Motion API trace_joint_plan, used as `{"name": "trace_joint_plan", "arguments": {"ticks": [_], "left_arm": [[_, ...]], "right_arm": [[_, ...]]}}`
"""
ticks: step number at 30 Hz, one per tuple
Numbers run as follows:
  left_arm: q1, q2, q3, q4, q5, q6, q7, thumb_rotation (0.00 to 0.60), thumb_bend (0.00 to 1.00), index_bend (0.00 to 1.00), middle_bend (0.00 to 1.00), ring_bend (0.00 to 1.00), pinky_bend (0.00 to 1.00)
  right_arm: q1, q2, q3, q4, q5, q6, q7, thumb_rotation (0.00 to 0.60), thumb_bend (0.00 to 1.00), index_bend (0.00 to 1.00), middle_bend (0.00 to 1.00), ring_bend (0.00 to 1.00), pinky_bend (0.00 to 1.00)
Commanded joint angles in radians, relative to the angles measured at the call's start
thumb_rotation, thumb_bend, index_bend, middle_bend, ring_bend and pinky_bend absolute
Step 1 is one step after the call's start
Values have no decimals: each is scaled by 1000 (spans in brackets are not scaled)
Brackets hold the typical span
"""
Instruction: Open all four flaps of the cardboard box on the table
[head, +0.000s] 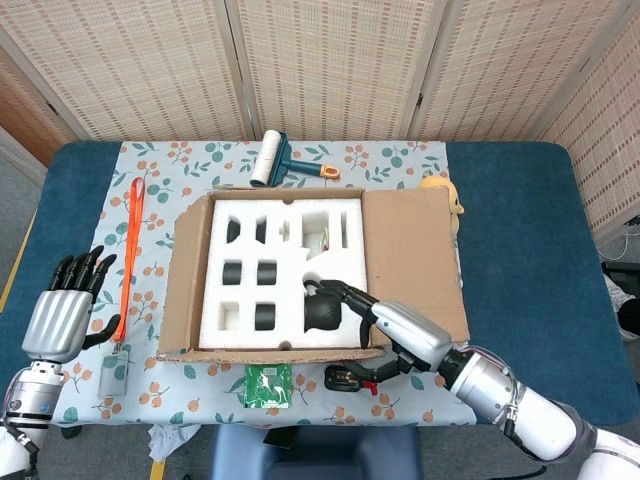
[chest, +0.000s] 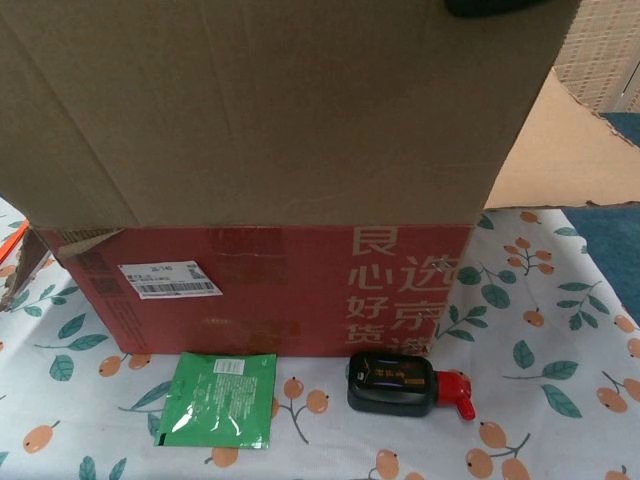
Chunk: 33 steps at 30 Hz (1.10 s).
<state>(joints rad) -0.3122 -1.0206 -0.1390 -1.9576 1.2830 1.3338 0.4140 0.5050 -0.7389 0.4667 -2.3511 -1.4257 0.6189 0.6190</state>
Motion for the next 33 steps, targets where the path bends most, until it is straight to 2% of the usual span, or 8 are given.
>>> {"name": "trace_joint_plan", "arguments": {"ticks": [1,8,14,20,25,33], "left_arm": [[-2,-9,4,-14,2,9,23,600,376,0,0,0,0],[8,-22,19,-45,14,40,73,600,376,0,0,0,1],[18,-36,32,-73,28,66,122,600,375,0,0,0,0],[21,-63,43,-97,40,84,182,600,375,0,0,0,1],[17,-82,42,-104,32,88,218,600,376,0,0,0,1],[12,-101,43,-114,27,93,259,600,375,0,0,0,1]], "right_arm": [[-43,25,-73,-5,-129,36,75,600,458,0,0,0,488],[-68,53,-195,-5,-310,99,153,600,458,0,0,0,488],[-93,96,-285,2,-457,208,198,600,459,0,0,0,474],[-112,143,-382,42,-595,319,242,600,458,0,0,0,395],[-118,169,-447,90,-687,405,278,600,459,0,0,0,290],[-132,193,-546,184,-797,542,342,600,458,0,0,0,266]]}}
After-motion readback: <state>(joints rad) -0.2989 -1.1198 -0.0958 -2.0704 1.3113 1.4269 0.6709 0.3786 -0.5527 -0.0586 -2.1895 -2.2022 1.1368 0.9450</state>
